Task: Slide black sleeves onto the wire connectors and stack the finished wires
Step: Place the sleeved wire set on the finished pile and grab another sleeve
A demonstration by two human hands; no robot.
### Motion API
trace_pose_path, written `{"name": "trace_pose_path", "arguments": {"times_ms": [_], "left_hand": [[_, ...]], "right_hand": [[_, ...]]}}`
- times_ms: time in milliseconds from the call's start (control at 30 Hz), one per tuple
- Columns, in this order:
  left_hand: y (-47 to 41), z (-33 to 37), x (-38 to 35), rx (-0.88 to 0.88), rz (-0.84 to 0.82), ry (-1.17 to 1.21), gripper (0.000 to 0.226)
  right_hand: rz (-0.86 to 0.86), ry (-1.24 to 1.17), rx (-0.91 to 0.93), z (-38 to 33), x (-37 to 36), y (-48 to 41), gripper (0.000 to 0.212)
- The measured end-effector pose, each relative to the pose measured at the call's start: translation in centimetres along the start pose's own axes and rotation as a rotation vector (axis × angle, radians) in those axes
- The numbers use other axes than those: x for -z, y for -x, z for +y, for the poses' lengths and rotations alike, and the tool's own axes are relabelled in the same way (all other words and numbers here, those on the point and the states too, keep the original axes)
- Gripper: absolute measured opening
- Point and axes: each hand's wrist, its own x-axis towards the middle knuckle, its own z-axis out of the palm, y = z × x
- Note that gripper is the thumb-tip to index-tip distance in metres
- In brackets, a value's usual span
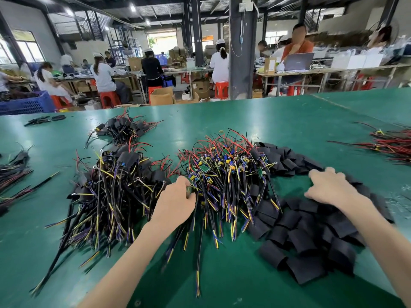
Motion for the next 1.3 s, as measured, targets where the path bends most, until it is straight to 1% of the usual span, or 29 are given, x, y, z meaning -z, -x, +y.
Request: {"name": "trace_pose_path", "arguments": {"times_ms": [133, 200, 300, 367, 400, 467, 533, 600, 633, 700, 800, 900, 1000, 1033, 1100, 1200, 1267, 1300], "left_hand": [[0.0, 0.0, -0.3, 0.042, 0.045, 0.092, 0.026], [-0.2, 0.0, -0.4, 0.044, 0.065, 0.161, 0.02], [-0.6, -0.2, -0.4, 0.076, 0.098, 0.238, 0.012], [-0.6, -0.2, -0.3, 0.102, 0.091, 0.298, 0.016], [-0.6, -0.2, -0.4, 0.114, 0.082, 0.317, 0.02], [-0.6, -0.1, -0.6, 0.099, 0.115, 0.306, 0.024], [-1.0, -0.1, -0.7, 0.059, 0.213, 0.268, 0.023], [-2.0, -0.1, -0.5, 0.05, 0.253, 0.222, 0.023], [-2.6, 0.0, -0.4, 0.057, 0.233, 0.198, 0.024], [-3.6, 0.3, -0.3, 0.099, 0.142, 0.165, 0.028], [-4.8, 0.9, -0.1, 0.178, 0.013, 0.118, 0.032], [-5.6, 1.0, 0.3, 0.234, -0.029, 0.148, 0.024], [-6.0, 1.2, 0.7, 0.292, -0.062, 0.286, 0.01], [-6.1, 1.3, 0.8, 0.313, -0.081, 0.365, 0.006], [-6.1, 1.4, 1.0, 0.346, -0.128, 0.503, 0.004], [-5.7, 1.7, 1.2, 0.32, -0.102, 0.529, 0.007], [-5.4, 2.2, 1.7, 0.301, -0.035, 0.553, 0.009], [-5.4, 2.6, 2.1, 0.295, -0.009, 0.593, 0.007]], "right_hand": [[0.122, -0.08, 0.164, -1.3, -0.7, 0.4, 0.033], [0.168, -0.145, 0.194, -1.6, -0.9, 0.4, 0.029], [0.295, -0.234, 0.232, -1.8, -0.8, 0.1, 0.016], [0.366, -0.346, 0.237, -1.7, -0.7, 0.0, 0.007], [0.382, -0.407, 0.249, -1.7, -0.7, 0.0, 0.008], [0.376, -0.449, 0.312, -1.6, -0.8, -0.1, 0.019], [0.353, -0.379, 0.387, -1.6, -1.0, -0.1, 0.029], [0.356, -0.305, 0.413, -1.6, -1.2, -0.1, 0.025], [0.356, -0.27, 0.408, -1.6, -1.3, -0.2, 0.022], [0.332, -0.184, 0.392, -1.5, -1.4, -0.4, 0.019], [0.248, -0.093, 0.371, -1.1, -1.8, -0.8, 0.019], [0.191, -0.128, 0.361, -1.0, -2.2, -1.0, 0.017], [0.248, -0.204, 0.387, -1.3, -2.6, -1.0, 0.008], [0.278, -0.222, 0.398, -1.5, -2.7, -1.0, 0.01], [0.339, -0.196, 0.402, -1.6, -3.0, -1.0, 0.021], [0.426, -0.016, 0.345, -1.2, -3.5, -1.4, 0.046], [0.404, 0.058, 0.342, -0.8, -3.6, -1.9, 0.049], [0.363, 0.043, 0.349, -0.7, -3.6, -2.2, 0.048]]}}
